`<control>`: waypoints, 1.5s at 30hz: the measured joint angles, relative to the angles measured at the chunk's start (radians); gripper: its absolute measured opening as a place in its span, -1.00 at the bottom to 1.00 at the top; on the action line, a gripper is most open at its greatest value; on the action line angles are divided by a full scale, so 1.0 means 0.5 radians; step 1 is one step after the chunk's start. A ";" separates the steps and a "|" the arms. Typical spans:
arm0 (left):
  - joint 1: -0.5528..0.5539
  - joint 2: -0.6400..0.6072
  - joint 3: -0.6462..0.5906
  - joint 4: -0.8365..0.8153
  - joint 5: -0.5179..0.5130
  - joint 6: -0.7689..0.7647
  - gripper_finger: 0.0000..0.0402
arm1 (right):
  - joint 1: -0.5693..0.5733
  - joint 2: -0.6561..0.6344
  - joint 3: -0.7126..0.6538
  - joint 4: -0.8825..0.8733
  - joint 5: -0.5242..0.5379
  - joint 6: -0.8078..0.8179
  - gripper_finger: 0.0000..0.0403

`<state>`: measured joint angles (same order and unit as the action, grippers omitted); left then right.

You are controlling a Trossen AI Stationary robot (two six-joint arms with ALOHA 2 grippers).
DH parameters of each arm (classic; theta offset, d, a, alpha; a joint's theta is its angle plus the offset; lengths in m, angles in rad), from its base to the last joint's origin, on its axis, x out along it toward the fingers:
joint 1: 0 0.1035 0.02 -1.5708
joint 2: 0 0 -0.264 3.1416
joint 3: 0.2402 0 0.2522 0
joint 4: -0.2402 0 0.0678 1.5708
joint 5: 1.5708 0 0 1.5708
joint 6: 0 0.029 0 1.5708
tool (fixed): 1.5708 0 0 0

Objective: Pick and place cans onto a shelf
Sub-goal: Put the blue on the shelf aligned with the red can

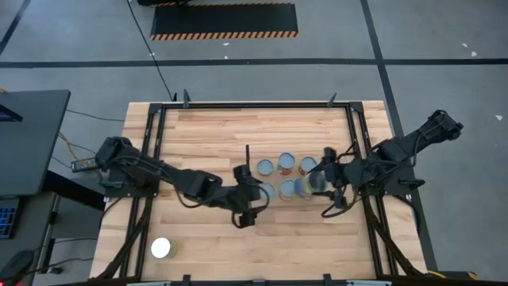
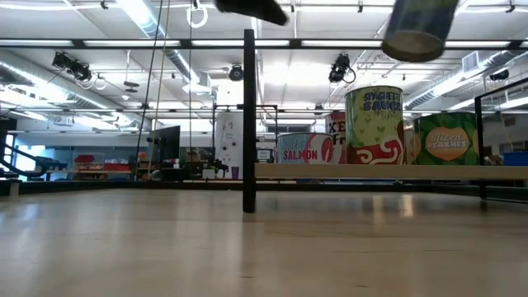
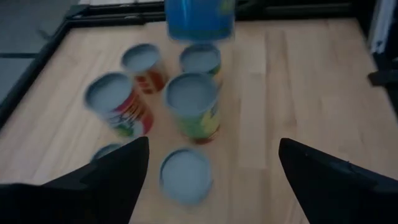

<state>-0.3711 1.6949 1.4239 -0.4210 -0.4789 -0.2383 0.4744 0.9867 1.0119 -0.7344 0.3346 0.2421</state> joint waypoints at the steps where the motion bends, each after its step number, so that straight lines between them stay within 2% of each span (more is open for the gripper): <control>1: -0.030 -0.025 0.000 -0.065 -0.054 -0.042 0.81 | -0.009 -0.043 0.000 -0.081 0.025 0.022 0.59; 4: -0.111 -0.089 0.000 -0.173 -0.215 -0.131 0.81 | -0.098 -0.158 0.000 -0.390 0.109 0.052 0.59; 7: -0.176 -0.122 -0.001 -0.192 -0.338 -0.162 0.81 | -0.278 -0.224 0.000 -0.687 0.120 0.055 0.59; 11: -0.226 -0.161 -0.001 -0.165 -0.461 -0.120 0.81 | -0.520 -0.258 0.000 -0.865 -0.041 -0.047 0.59; 13: -0.236 -0.191 -0.001 -0.129 -0.510 -0.076 0.81 | -0.601 -0.285 -0.005 -0.885 -0.143 -0.107 0.59; 21: -0.328 -0.377 -0.001 -0.106 -0.620 0.011 0.81 | -0.750 -0.509 -0.240 -0.865 -0.263 -0.111 0.59; 27: -0.354 -0.412 -0.001 -0.118 -0.659 0.027 0.81 | -0.843 -0.520 -0.425 -0.756 -0.414 -0.105 0.59; 38: -0.354 -0.393 -0.001 -0.163 -0.658 -0.026 0.81 | -0.975 -0.567 -0.514 -0.740 -0.465 -0.103 0.59; 45: -0.353 -0.393 -0.001 -0.162 -0.658 -0.020 0.81 | -1.038 -0.425 -0.547 -0.733 -0.464 -0.071 0.61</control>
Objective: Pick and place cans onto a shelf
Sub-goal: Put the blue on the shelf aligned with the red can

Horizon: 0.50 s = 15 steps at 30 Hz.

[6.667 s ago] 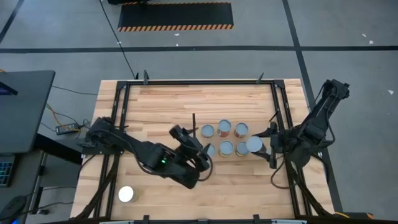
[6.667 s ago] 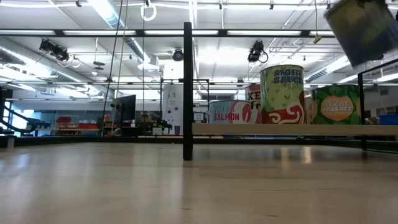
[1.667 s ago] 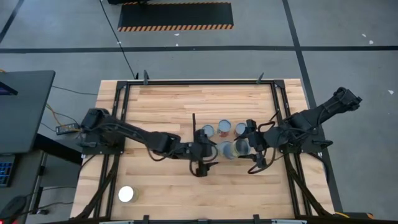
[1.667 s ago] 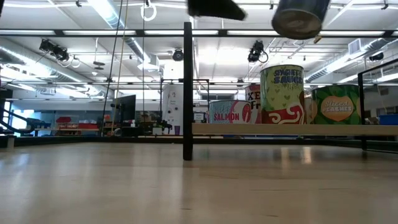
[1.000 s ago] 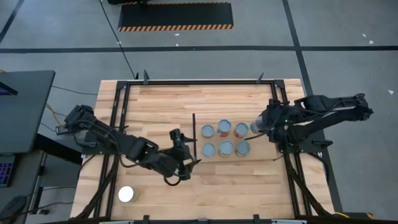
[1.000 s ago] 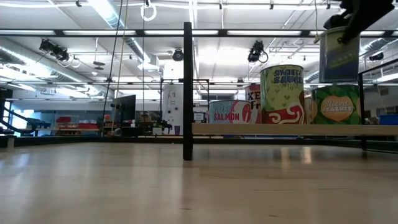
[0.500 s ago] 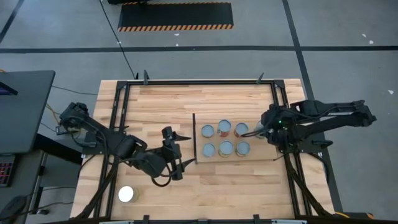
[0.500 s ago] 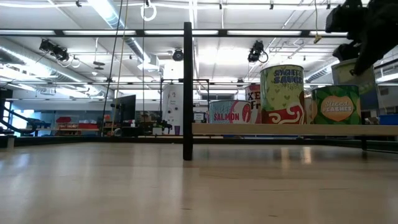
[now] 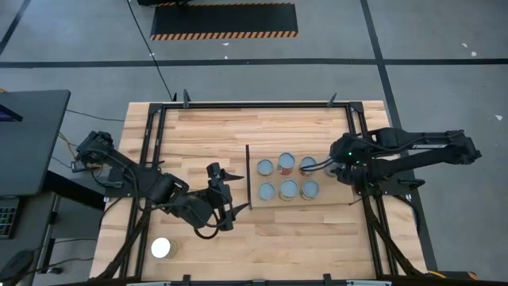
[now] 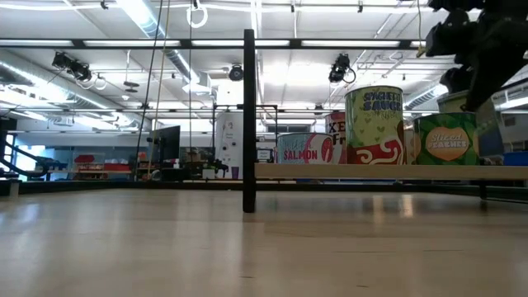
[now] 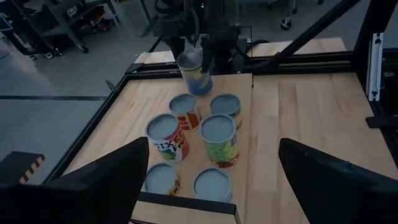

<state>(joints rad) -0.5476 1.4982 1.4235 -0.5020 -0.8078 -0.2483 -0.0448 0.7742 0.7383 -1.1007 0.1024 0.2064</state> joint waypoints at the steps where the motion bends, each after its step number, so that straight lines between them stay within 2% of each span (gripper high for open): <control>1: 0.000 0.000 0.000 -0.002 0.000 0.006 0.81 | -0.006 0.012 0.000 0.000 0.002 0.000 0.62; 15: 0.000 0.001 0.000 -0.113 0.001 0.047 0.81 | -0.129 0.155 0.000 0.003 0.019 0.007 0.77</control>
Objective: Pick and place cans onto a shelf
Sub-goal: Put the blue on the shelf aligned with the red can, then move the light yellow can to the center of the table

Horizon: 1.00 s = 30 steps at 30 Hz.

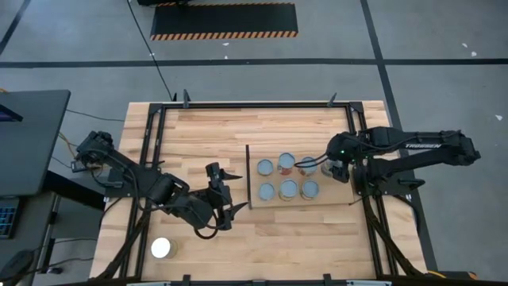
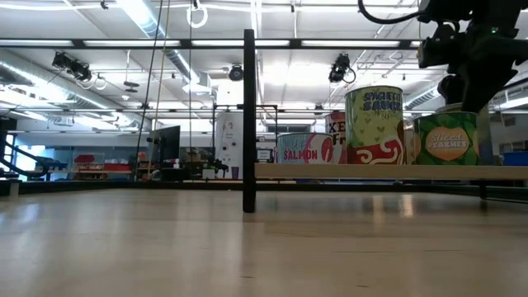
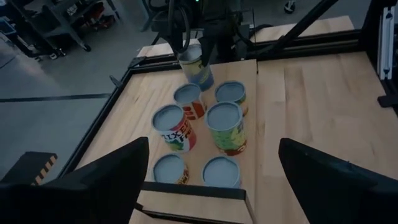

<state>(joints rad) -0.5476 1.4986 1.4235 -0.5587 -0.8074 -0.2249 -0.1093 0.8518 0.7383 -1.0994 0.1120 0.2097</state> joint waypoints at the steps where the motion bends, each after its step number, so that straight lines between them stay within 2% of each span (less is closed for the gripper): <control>1: 0.000 0.000 0.000 -0.006 0.000 0.001 0.81 | 0.000 -0.001 0.000 0.000 0.000 0.000 0.78; 13: 0.000 0.000 0.000 -0.021 0.000 0.001 0.81 | 0.006 -0.004 0.042 -0.028 0.036 -0.007 0.81; 20: 0.000 0.001 0.000 -0.049 0.000 0.000 0.81 | 0.062 -0.003 0.236 -0.090 0.056 -0.006 0.81; 24: -0.008 -0.018 0.000 -0.211 0.022 -0.063 0.81 | 0.126 -0.003 0.361 -0.087 0.056 0.075 0.81; 26: -0.011 -0.067 0.001 -0.346 0.198 -0.260 0.81 | 0.183 0.000 0.423 -0.063 0.056 0.216 0.81; 30: 0.000 -0.113 0.003 -0.731 0.936 -1.049 0.81 | 0.396 -0.002 0.499 0.092 0.060 0.350 0.77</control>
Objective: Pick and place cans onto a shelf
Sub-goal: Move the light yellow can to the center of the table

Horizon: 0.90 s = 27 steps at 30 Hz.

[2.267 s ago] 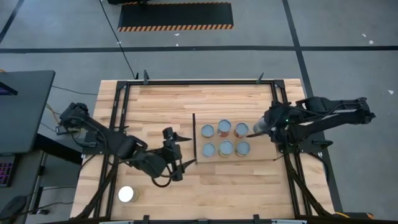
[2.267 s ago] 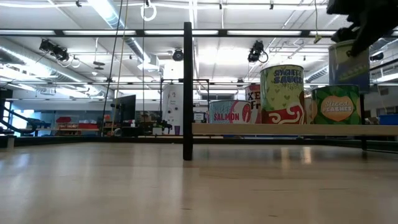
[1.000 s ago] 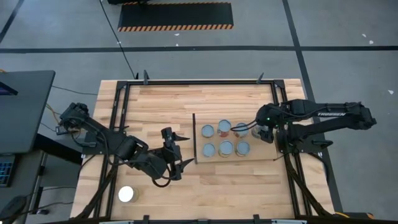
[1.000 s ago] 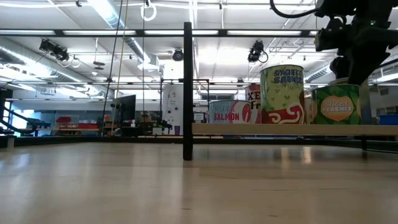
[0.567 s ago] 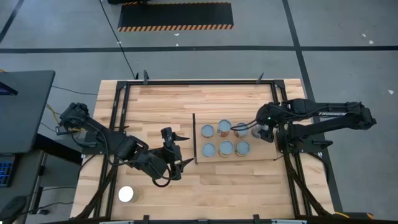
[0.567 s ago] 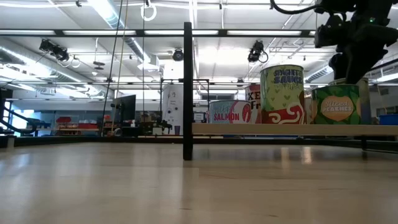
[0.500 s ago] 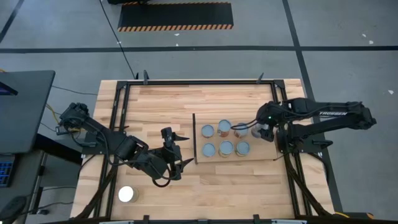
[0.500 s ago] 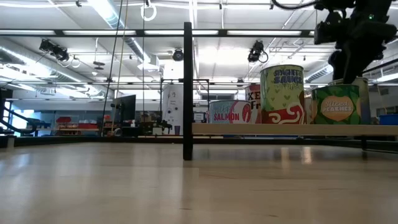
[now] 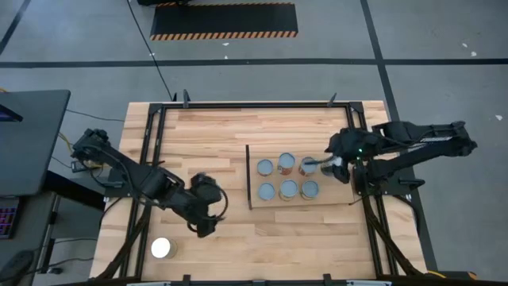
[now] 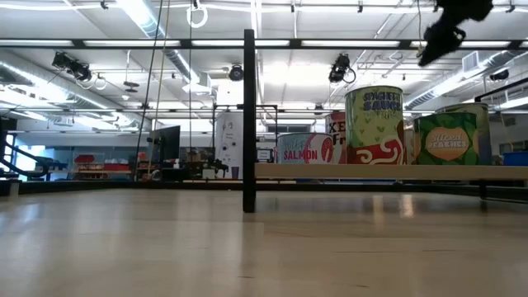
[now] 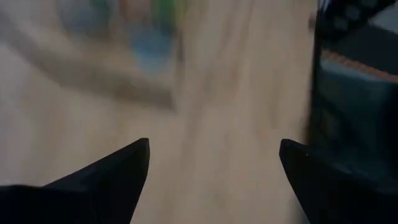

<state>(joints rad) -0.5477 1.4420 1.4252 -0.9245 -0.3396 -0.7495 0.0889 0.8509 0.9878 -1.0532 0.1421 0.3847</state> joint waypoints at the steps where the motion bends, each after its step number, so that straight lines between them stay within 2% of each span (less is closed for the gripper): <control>1: -0.013 0.005 -0.001 -0.097 0.150 -0.228 0.81 | 0.056 0.001 0.007 0.054 0.022 -0.003 0.76; 6: -0.224 0.062 -0.002 -0.458 0.608 -1.094 0.81 | 0.233 0.001 0.016 0.364 0.252 -0.111 0.74; 9: -0.378 0.090 -0.003 -0.594 0.707 -1.535 0.81 | 0.274 0.001 0.016 0.470 0.284 -0.208 0.74; 13: -0.592 0.151 -0.003 -0.631 0.735 -1.970 0.81 | 0.294 0.000 0.016 0.512 0.291 -0.239 0.74; 18: -0.812 0.263 -0.003 -0.613 0.806 -2.353 0.74 | 0.313 0.000 0.016 0.510 0.291 -0.238 0.73; 23: -0.967 0.389 -0.003 -0.671 0.846 -2.607 0.57 | 0.356 0.000 0.015 0.527 0.291 -0.230 0.73; 27: -1.021 0.458 -0.003 -0.675 0.860 -2.730 0.56 | 0.389 0.000 0.015 0.558 0.291 -0.229 0.73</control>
<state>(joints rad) -1.0582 1.6708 1.4235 -1.2617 0.0906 -2.1147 0.2833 0.8509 0.9955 -0.7741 0.2874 0.2700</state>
